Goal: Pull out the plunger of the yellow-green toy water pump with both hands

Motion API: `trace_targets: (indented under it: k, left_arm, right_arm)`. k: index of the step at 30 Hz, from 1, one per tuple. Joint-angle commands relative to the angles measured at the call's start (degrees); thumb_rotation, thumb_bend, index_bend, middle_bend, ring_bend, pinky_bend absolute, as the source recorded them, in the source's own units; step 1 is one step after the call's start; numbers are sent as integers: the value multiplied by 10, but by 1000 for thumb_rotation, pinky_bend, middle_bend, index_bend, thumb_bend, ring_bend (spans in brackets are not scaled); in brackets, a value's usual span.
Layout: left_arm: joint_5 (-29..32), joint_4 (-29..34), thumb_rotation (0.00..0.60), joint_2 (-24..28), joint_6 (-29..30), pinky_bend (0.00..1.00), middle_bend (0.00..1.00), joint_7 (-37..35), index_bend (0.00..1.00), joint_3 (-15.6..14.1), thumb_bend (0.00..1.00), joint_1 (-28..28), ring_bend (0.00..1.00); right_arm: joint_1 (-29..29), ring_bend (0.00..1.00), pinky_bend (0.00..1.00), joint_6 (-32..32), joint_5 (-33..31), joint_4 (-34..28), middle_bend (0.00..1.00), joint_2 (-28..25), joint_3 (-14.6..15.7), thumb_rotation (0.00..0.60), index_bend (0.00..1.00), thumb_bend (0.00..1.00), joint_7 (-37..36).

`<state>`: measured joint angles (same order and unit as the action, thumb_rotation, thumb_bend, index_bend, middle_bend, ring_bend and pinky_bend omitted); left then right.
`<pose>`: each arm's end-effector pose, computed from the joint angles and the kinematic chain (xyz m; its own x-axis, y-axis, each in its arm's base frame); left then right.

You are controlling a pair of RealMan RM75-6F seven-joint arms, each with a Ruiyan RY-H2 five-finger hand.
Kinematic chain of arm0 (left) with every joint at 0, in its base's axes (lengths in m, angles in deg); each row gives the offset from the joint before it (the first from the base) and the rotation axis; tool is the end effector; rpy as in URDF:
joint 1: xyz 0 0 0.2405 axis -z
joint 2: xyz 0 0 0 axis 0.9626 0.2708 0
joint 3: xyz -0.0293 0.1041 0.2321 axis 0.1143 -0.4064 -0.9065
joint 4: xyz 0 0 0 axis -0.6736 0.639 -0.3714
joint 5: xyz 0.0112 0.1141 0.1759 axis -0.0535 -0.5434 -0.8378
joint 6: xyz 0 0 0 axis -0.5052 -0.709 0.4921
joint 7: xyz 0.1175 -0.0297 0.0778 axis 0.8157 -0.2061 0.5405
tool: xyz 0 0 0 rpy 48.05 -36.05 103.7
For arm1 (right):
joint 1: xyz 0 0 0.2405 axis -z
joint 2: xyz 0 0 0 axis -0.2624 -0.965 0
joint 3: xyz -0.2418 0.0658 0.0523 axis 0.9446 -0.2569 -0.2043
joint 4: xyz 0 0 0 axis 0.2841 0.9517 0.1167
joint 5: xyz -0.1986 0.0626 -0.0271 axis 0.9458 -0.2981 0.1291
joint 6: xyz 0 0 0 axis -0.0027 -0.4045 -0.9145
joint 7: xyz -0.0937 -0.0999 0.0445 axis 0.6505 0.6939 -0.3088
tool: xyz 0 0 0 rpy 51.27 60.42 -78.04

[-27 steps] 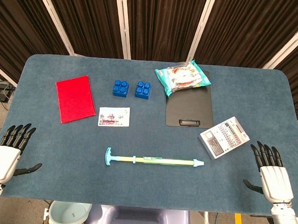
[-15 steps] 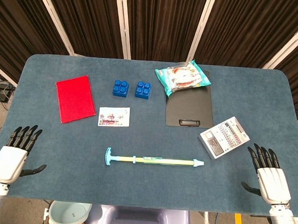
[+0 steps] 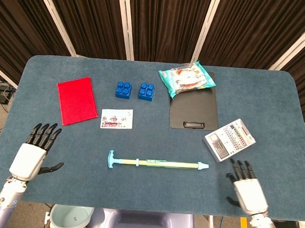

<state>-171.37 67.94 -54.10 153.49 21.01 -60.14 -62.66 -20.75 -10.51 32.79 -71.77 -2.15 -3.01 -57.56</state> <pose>-0.2696 0.2062 0.0787 0.5155 -0.0928 0.8519 0.7957 -0.3170 -0.5160 -0.2821 -0.1528 0.0599 0.6264 -0.1515 0.7647 -0.7744 -0.2334 0.5881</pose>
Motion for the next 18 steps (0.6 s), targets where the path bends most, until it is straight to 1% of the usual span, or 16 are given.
trace_targets:
  k: [1, 6, 10, 15, 18]
  left_arm:
    - [7, -6, 600, -13, -15, 0, 0, 13, 0, 7, 60, 11, 0]
    - [20, -13, 600, -20, -33, 0, 0, 19, 0, 12, 61, 21, 0]
    - [31, -25, 600, -27, -47, 0, 0, 26, 0, 18, 60, 30, 0]
    - [44, -38, 600, -34, -63, 0, 0, 16, 0, 26, 61, 42, 0]
    - [40, -48, 600, -37, -68, 0, 0, -6, 0, 25, 61, 50, 0]
  right_arm:
    - [-5, 0, 0, 4, 12, 24, 0, 32, 2, 600, 422, 112, 11]
    - [-13, 0, 0, 10, 17, 52, 0, 67, -5, 600, 440, 138, 9]
    - [-28, 0, 0, 22, 13, 85, 0, 110, -20, 600, 441, 151, -7]
    - [-45, 0, 0, 38, 9, 102, 0, 145, -33, 600, 441, 156, -2]
    - [-56, 0, 0, 52, 3, 120, 0, 166, -39, 600, 439, 165, 6]
